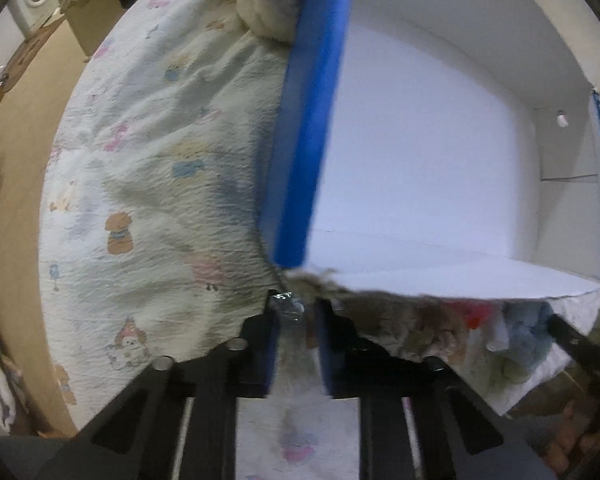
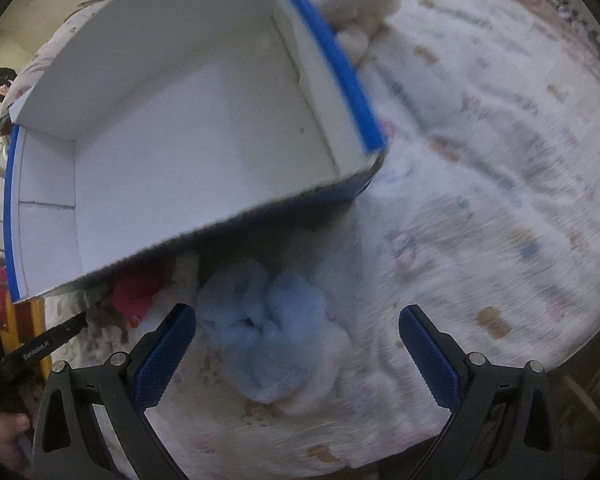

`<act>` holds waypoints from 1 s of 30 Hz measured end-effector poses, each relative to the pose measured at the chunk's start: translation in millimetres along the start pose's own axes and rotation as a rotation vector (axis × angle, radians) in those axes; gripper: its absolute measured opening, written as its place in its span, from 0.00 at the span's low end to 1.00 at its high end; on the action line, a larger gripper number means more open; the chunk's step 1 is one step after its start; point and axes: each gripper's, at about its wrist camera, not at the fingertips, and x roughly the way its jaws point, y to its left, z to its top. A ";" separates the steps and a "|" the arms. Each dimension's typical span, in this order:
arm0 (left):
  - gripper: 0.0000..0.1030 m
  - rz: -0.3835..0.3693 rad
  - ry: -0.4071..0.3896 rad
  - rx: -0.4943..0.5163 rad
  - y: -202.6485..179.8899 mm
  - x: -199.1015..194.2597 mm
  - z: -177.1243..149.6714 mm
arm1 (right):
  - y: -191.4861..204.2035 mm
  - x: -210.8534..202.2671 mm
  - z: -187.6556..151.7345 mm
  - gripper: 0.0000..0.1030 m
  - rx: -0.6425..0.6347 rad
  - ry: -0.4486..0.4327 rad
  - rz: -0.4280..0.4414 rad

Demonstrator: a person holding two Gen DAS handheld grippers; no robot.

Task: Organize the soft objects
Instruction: 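Grasp the clear plastic bag with the left gripper while the right grasps the light-blue sock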

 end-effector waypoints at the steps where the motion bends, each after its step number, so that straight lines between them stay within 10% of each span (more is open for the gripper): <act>1: 0.09 -0.005 -0.011 0.003 -0.6 -3.6 -1.1 | -0.2 3.9 -1.0 1.00 0.000 0.013 -0.001; 6: 0.08 -0.007 -0.041 0.003 1.6 -31.9 -6.5 | 4.7 18.1 -2.7 0.93 -0.025 0.064 -0.011; 16: 0.07 0.034 -0.099 -0.019 24.8 -68.6 -17.2 | 9.1 23.9 -7.5 0.37 -0.063 0.077 0.003; 30: 0.07 0.104 -0.208 -0.025 43.1 -90.8 -47.7 | 26.8 -20.7 -35.0 0.22 -0.142 -0.023 0.031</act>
